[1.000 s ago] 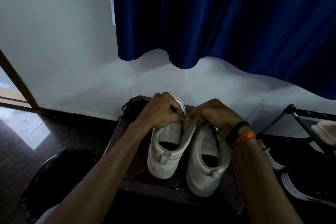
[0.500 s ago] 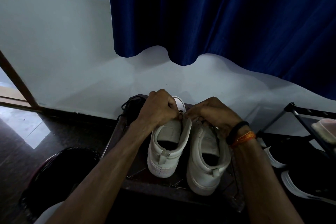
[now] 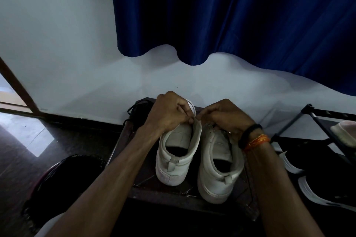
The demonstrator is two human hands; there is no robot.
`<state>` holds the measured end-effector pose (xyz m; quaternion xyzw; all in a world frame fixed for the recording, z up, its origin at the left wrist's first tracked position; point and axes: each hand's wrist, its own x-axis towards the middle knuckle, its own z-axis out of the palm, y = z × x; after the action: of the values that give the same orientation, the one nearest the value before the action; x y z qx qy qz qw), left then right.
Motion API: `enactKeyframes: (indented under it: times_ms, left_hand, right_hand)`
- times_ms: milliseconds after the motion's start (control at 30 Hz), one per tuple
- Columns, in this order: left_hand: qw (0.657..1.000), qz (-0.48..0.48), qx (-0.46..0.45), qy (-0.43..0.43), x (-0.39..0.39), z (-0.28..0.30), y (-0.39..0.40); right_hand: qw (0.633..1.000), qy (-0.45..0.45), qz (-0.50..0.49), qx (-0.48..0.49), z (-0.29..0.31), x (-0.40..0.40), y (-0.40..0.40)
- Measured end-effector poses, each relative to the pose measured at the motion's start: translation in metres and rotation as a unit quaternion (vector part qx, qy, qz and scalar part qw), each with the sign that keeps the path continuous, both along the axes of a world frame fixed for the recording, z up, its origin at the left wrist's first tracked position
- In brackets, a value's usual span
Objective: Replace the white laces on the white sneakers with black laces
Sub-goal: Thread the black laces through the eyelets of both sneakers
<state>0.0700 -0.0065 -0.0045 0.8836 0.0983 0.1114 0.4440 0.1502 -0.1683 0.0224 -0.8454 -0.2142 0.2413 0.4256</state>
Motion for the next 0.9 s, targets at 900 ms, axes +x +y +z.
enactKeyframes:
  times_ms: [900]
  left_hand:
    - [1.0, -0.019, 0.01, 0.019, 0.003, -0.002, 0.008]
  right_hand:
    - [0.98, -0.111, 0.05, -0.155, -0.01, 0.011, 0.009]
